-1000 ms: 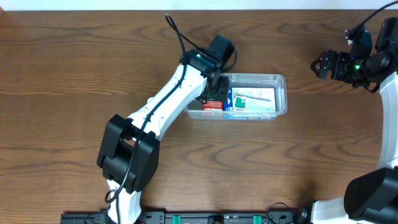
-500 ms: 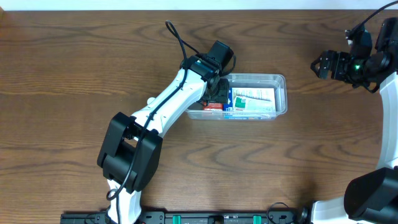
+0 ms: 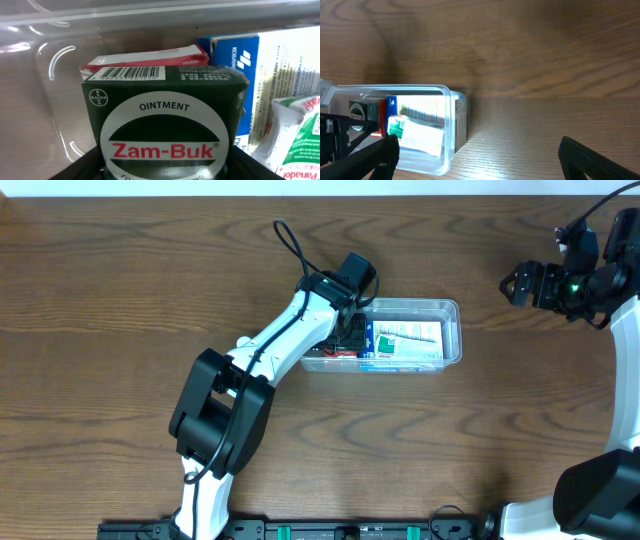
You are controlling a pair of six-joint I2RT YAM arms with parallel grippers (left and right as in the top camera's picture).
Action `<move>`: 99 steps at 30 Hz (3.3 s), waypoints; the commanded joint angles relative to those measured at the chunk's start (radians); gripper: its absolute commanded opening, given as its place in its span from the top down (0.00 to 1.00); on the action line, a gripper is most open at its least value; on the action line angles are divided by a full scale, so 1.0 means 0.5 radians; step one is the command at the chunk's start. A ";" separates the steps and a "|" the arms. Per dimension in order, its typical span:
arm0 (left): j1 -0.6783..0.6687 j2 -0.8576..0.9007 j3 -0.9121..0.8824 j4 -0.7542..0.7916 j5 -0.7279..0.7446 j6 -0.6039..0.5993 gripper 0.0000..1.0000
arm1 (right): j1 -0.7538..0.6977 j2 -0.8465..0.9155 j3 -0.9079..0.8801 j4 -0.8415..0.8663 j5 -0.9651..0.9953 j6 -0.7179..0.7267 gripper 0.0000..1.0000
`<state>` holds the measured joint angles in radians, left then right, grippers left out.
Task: Pack container
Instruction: 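Lower the Zam-Buk tin into the container and release it, then move left gripper to the dark bottle and grasp it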
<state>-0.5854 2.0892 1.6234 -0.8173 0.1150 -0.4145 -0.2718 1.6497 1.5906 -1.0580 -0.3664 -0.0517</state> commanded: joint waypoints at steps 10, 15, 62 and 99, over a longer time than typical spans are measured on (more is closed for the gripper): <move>-0.001 0.025 0.049 -0.001 0.056 -0.003 0.18 | -0.006 -0.023 0.024 -0.002 -0.008 0.012 0.01; -0.002 -0.017 0.185 -0.048 0.169 0.042 0.18 | -0.006 -0.023 0.024 -0.002 -0.008 0.012 0.01; 0.790 -0.673 -0.385 -0.458 0.010 0.175 0.17 | -0.005 -0.023 0.024 -0.002 -0.008 0.012 0.01; 0.790 -0.558 -0.422 -0.327 -0.006 0.215 0.75 | -0.005 -0.023 0.024 -0.002 -0.008 0.012 0.01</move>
<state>-0.1917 1.8000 1.3674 -0.9642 0.1051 -0.3161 -0.2718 1.6497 1.5906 -1.0580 -0.3664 -0.0517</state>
